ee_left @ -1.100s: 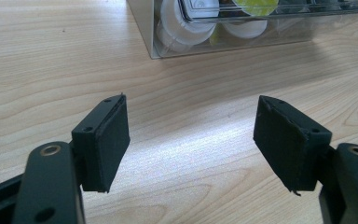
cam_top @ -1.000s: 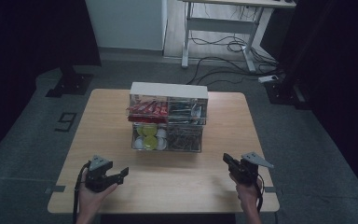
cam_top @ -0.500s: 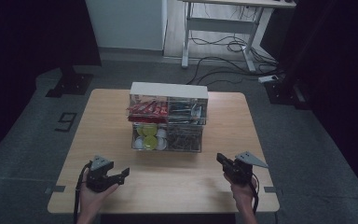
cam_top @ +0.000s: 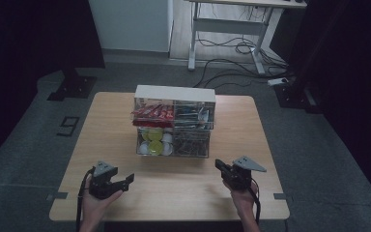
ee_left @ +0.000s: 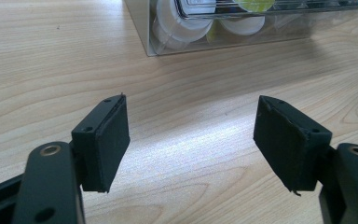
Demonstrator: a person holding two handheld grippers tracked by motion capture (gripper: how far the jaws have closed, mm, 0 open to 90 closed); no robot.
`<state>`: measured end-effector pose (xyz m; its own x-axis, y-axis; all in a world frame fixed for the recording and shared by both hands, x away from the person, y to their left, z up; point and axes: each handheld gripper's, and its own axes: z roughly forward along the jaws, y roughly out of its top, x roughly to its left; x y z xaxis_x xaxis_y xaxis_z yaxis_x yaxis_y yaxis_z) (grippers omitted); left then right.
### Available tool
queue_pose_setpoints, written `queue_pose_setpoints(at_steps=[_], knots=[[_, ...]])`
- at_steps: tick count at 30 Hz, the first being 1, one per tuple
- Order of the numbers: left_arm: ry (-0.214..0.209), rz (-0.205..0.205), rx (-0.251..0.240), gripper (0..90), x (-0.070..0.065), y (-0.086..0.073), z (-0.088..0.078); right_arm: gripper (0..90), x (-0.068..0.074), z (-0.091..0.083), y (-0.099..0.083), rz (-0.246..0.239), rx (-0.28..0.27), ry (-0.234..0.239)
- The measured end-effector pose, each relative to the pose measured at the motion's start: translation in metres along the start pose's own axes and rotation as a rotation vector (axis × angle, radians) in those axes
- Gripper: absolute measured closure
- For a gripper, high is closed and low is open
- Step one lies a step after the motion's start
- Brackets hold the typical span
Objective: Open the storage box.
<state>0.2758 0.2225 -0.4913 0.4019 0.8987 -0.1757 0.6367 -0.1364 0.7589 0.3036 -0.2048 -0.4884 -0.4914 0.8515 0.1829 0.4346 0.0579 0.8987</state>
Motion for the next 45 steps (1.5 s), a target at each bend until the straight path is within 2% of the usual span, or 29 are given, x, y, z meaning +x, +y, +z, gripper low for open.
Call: queue_pose_setpoints(at_steps=[5,18,25,36,45], knots=[[-0.003,-0.009,-0.004,27.1,0.001,0.0,0.0,89.2,0.007,0.006,0.0,-0.014,0.01,0.014],[-0.007,0.0,-0.002,27.1,-0.002,0.0,-0.001,89.3,0.028,0.021,0.005,-0.047,0.019,0.059],[-0.008,-0.003,-0.003,27.1,-0.002,0.001,-0.002,89.2,0.034,0.028,0.007,-0.05,0.021,0.07],[-0.003,-0.006,-0.006,27.1,-0.001,0.001,-0.004,89.2,0.04,0.044,0.008,-0.082,0.041,0.079],[-0.003,-0.009,-0.007,27.1,0.001,0.001,-0.005,89.1,0.046,0.059,0.013,-0.079,0.041,0.095]])
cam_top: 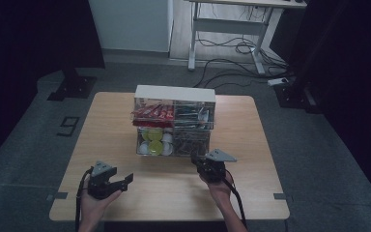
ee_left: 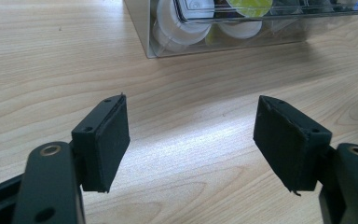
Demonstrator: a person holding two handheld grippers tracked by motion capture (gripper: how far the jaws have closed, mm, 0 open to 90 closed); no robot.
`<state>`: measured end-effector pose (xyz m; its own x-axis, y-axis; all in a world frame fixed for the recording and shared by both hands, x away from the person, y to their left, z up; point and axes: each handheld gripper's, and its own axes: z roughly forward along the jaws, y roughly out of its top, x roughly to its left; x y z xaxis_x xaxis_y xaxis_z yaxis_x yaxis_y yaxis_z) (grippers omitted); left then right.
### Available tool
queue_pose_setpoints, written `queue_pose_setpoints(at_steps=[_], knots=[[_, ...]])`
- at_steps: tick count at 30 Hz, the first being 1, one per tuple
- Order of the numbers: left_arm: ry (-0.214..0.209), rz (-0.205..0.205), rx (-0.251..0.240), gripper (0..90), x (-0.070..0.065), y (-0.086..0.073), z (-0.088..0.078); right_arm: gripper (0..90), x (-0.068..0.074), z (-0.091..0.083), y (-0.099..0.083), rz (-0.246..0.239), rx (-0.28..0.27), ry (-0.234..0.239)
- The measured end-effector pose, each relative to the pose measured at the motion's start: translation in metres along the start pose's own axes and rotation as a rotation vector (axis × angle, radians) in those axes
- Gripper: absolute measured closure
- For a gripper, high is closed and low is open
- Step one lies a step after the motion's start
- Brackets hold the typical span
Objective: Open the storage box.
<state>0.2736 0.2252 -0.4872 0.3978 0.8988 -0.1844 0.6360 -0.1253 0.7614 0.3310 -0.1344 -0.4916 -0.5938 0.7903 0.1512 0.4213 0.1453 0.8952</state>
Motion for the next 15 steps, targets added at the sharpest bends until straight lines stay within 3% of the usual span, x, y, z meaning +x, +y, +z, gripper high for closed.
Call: queue_pose_setpoints(at_steps=[15], knots=[[-0.006,0.012,0.018,27.1,-0.003,-0.001,0.006,89.2,0.001,0.023,-0.014,0.012,0.067,0.02]])
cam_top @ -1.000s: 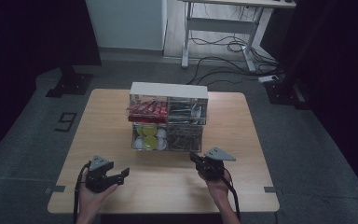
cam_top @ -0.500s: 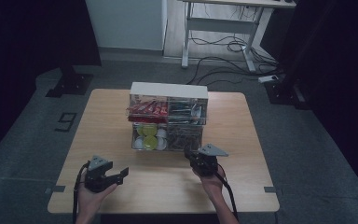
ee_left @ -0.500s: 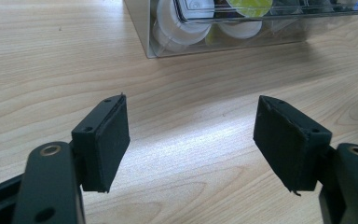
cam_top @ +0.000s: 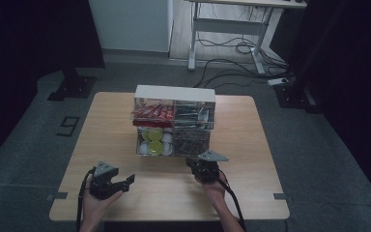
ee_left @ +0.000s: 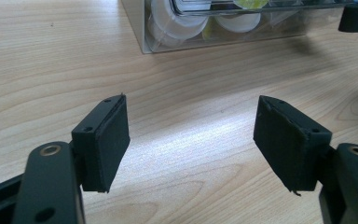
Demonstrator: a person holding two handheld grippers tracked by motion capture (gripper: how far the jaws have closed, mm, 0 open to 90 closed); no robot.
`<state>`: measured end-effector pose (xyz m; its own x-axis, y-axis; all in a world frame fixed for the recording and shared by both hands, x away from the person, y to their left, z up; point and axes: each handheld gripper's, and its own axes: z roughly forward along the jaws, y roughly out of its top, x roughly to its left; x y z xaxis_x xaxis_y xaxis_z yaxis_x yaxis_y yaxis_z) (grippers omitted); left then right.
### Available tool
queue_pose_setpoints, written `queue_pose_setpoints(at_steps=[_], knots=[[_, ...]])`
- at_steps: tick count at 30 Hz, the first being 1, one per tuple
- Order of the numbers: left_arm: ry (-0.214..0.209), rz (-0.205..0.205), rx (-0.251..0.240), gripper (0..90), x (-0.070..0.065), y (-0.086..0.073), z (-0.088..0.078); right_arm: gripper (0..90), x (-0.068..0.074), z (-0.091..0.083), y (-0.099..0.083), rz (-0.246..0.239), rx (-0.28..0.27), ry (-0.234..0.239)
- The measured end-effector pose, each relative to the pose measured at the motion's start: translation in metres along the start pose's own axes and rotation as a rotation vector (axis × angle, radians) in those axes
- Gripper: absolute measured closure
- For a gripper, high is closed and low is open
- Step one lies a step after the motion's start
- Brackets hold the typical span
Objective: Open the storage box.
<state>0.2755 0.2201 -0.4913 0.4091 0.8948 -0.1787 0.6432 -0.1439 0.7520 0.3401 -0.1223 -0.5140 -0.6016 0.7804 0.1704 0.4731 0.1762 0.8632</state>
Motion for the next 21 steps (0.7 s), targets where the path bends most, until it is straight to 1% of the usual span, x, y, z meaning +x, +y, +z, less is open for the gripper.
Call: queue_pose_setpoints(at_steps=[3,11,21], knots=[[0.0,0.001,0.0,27.1,0.0001,0.0,-0.0001,89.2,-0.0017,0.002,-0.0018,0.006,0.008,-0.003],[0.002,0.002,-0.001,27.1,0.0007,0.0002,-0.0003,89.2,-0.0042,-0.0003,-0.0012,0.016,-0.004,-0.004],[0.002,0.003,0.002,27.1,0.0015,-0.0002,0.0004,89.2,-0.0056,-0.003,-0.0008,0.015,-0.005,-0.003]])
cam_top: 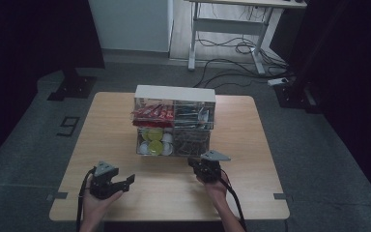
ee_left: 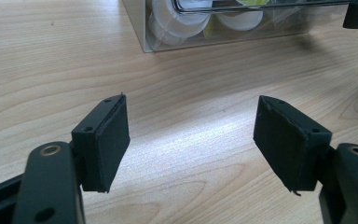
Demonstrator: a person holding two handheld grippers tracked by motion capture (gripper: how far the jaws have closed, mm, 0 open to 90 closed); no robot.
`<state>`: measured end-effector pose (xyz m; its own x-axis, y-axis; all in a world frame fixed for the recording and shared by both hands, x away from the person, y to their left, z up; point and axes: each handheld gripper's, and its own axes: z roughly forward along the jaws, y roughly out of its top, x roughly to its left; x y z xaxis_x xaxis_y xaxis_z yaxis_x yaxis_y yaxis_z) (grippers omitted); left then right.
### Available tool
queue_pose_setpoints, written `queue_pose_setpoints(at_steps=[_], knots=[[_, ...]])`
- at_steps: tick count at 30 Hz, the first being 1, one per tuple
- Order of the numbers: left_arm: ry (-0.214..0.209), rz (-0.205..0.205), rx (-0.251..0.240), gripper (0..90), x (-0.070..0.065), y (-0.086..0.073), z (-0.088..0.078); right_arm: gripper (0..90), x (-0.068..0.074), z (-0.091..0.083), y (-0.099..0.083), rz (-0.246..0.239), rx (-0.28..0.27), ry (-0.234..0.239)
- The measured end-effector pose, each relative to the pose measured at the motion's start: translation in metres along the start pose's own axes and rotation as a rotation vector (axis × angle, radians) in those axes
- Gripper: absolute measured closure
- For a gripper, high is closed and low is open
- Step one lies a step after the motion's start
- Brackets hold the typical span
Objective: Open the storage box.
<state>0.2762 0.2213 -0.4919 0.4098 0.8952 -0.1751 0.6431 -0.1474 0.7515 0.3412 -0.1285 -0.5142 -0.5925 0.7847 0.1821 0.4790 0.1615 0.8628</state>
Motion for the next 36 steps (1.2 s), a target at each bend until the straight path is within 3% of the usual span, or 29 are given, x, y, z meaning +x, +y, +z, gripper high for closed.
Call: queue_pose_setpoints(at_steps=[24,36], knots=[[0.001,0.006,0.005,27.1,-0.001,-0.001,0.002,89.2,-0.012,-0.022,0.01,0.042,-0.09,-0.01],[0.002,0.009,0.008,27.1,-0.001,0.0,0.002,89.2,-0.011,-0.027,0.017,0.037,-0.112,-0.007]])
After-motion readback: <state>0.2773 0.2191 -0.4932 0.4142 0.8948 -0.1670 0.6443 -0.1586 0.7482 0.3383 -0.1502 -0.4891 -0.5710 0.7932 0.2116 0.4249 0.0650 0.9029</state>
